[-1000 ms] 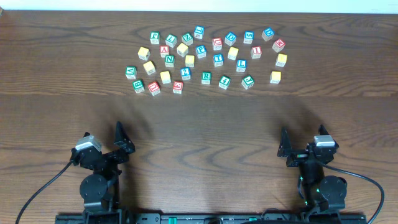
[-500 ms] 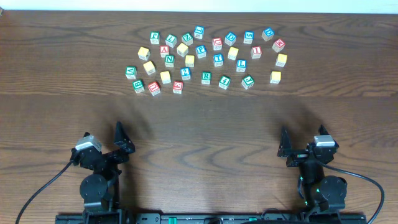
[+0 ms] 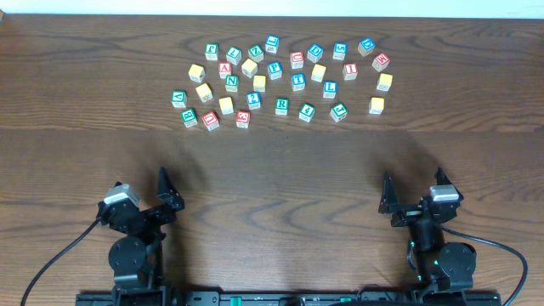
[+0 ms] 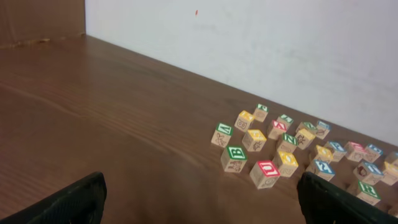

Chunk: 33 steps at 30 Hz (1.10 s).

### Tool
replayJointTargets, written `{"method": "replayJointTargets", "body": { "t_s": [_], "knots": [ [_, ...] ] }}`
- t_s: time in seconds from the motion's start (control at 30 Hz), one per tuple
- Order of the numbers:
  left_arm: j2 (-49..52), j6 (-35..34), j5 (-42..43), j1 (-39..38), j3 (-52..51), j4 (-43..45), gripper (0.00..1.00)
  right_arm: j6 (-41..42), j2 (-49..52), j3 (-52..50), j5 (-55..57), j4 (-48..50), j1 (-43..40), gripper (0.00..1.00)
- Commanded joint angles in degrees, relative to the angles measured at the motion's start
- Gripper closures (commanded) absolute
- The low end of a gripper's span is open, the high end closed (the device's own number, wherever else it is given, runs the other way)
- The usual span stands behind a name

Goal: Spell out CORL

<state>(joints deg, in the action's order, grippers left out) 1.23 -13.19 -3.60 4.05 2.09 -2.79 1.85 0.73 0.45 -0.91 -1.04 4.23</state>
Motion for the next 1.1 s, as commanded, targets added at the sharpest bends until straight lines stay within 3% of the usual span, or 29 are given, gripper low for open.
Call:
{"method": "replayJointTargets", "body": {
  "t_s": [0.0, 0.27, 0.5, 0.7, 0.9, 1.07],
  "knots": [
    [2.80, 1.16, -1.33, -0.17, 3.30, -0.87, 0.04, -0.66, 0.02, 0.26, -2.71, 0.55, 0.35, 0.01],
    [18.53, 4.00, 3.50, -0.17, 14.84, -1.07, 0.03, -0.63, 0.90, 4.59, -4.81, -0.85, 0.35, 0.01],
    [34.99, 4.63, 11.41, -0.17, 29.97, -4.76, 0.04, -0.66, 11.82, 15.30, -6.34, -3.89, 0.35, 0.01],
    [48.59, 8.74, 14.99, -0.17, 49.29, -17.86, 0.04, -0.70, 30.40, 32.89, -9.44, -10.60, 0.31, 0.01],
    [62.16, 10.23, 14.99, -0.17, 70.90, -34.12, 0.04, -3.87, 51.80, 58.53, -11.74, -28.98, 0.31, 0.01],
    [71.08, 12.00, 15.02, -0.17, 82.75, -42.25, 0.04, -6.34, 65.18, 75.76, -13.38, -43.63, 0.31, 0.01]
  ]
}}
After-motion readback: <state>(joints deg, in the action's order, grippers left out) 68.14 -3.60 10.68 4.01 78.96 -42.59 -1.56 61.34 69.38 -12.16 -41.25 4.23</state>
